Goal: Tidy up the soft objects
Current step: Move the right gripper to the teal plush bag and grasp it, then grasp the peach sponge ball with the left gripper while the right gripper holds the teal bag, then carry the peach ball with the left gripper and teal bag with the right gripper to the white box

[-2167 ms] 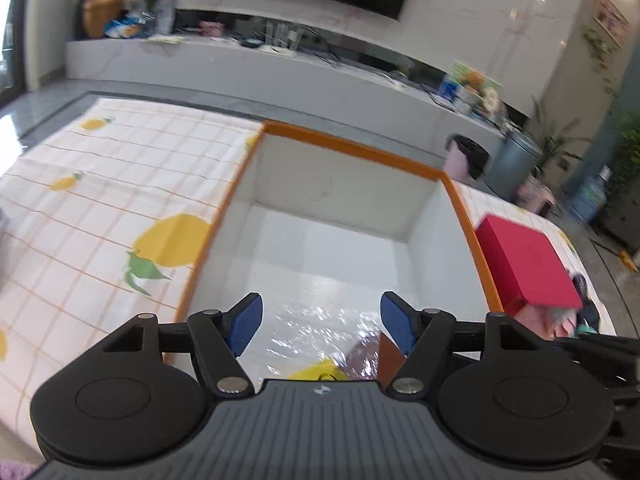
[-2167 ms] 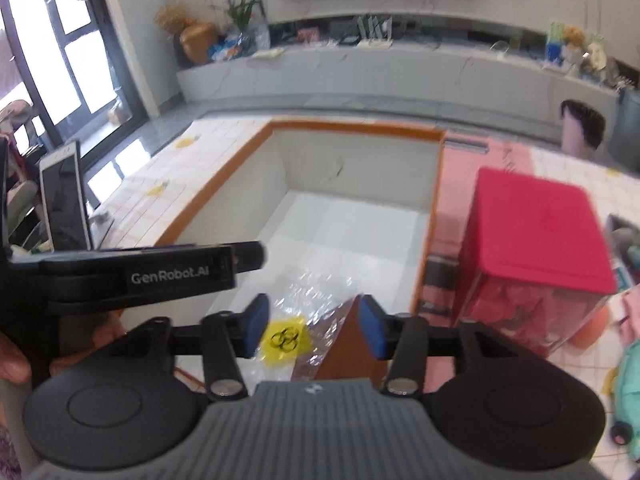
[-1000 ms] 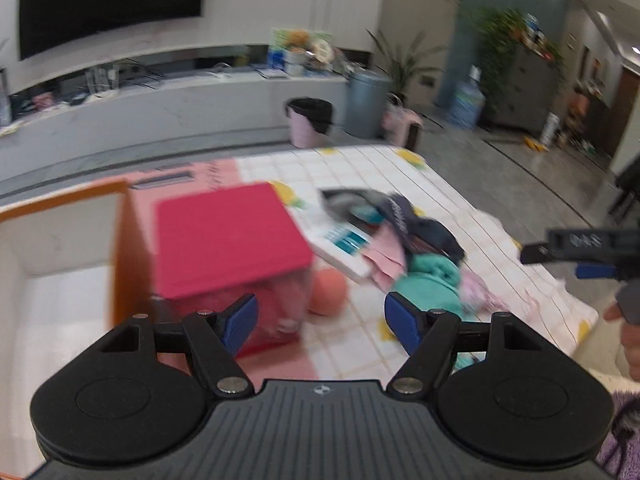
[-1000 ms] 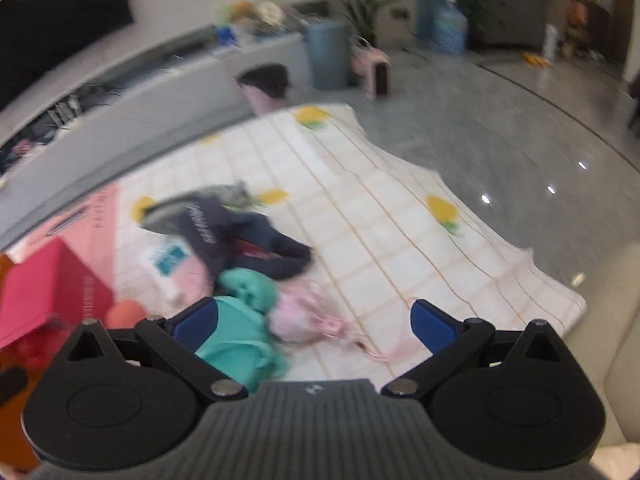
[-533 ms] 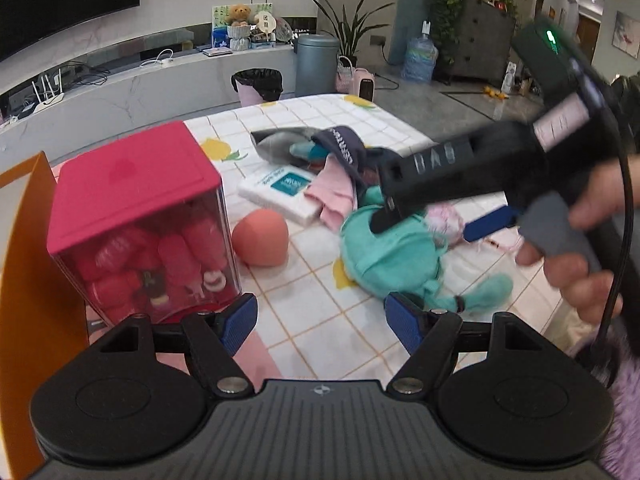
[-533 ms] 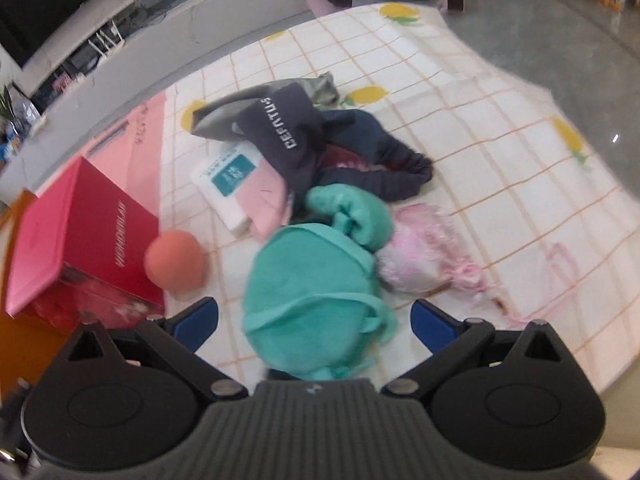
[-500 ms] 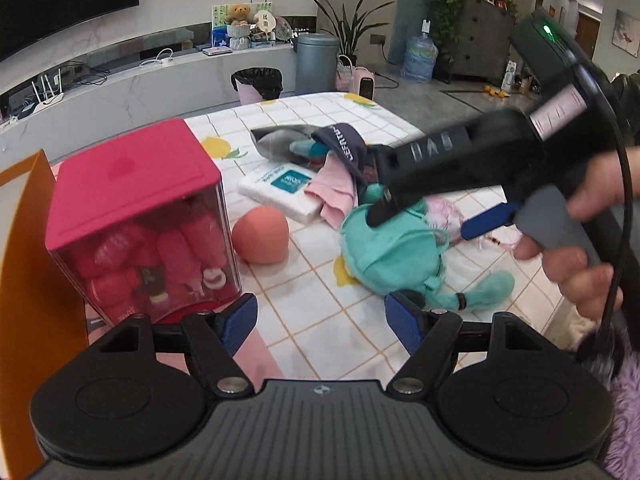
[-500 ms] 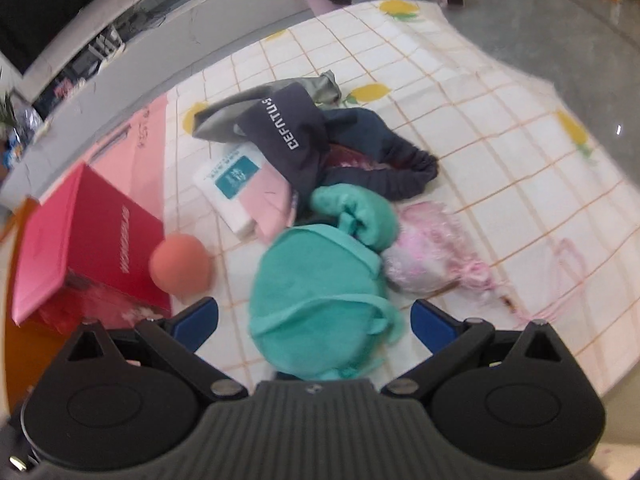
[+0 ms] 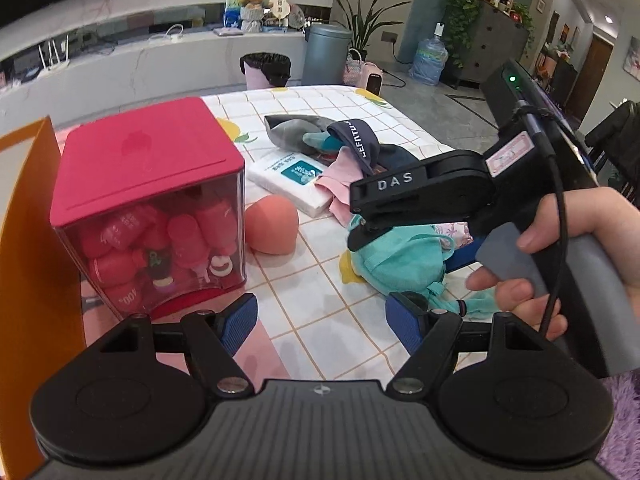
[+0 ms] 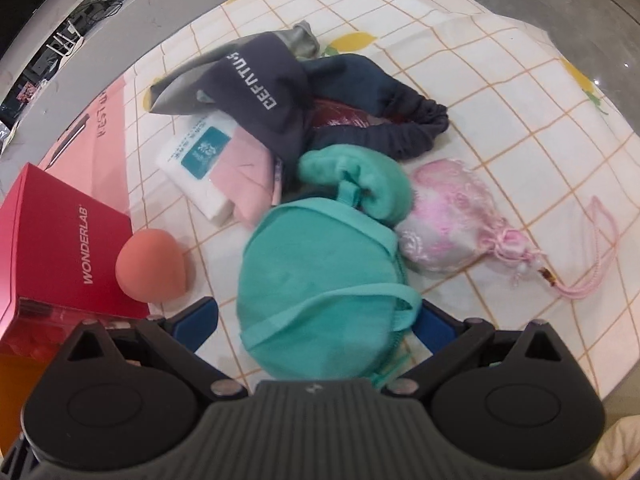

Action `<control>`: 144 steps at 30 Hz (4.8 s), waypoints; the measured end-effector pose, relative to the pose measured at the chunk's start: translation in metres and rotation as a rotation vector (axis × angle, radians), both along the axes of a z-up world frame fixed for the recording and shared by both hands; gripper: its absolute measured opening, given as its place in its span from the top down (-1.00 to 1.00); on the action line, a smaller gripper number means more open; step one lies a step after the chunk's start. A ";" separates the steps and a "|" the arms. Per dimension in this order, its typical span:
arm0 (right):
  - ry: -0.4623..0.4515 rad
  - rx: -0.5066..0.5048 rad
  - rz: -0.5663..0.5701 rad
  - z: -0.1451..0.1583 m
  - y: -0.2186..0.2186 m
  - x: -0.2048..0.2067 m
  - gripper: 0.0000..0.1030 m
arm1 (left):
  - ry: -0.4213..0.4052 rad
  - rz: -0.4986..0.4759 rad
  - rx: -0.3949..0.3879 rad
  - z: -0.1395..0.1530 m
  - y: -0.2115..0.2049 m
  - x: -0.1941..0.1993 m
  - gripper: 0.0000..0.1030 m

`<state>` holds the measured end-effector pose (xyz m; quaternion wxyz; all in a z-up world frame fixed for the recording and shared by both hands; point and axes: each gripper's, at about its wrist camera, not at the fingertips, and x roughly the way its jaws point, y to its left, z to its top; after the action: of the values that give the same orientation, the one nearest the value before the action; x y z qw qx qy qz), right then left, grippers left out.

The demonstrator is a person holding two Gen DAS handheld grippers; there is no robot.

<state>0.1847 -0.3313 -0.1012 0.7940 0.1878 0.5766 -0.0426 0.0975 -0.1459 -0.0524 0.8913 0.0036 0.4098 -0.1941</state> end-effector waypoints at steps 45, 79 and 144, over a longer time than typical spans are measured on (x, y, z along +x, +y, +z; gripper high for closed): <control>-0.110 -0.301 0.060 0.024 -0.027 -0.033 -0.70 | -0.361 0.215 0.578 -0.051 -0.119 0.040 -0.66; -0.084 -0.235 0.110 0.019 -0.024 -0.031 -0.70 | -0.199 0.121 0.329 -0.045 -0.049 -0.032 -0.30; -0.252 0.114 0.255 0.066 0.027 -0.043 -0.66 | -0.037 0.348 -0.020 0.055 0.053 -0.019 -0.11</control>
<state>0.1413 -0.3048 -0.0353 0.8469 0.1618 0.4933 0.1150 0.0786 -0.0927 0.0023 0.9188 -0.0724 0.3858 -0.0409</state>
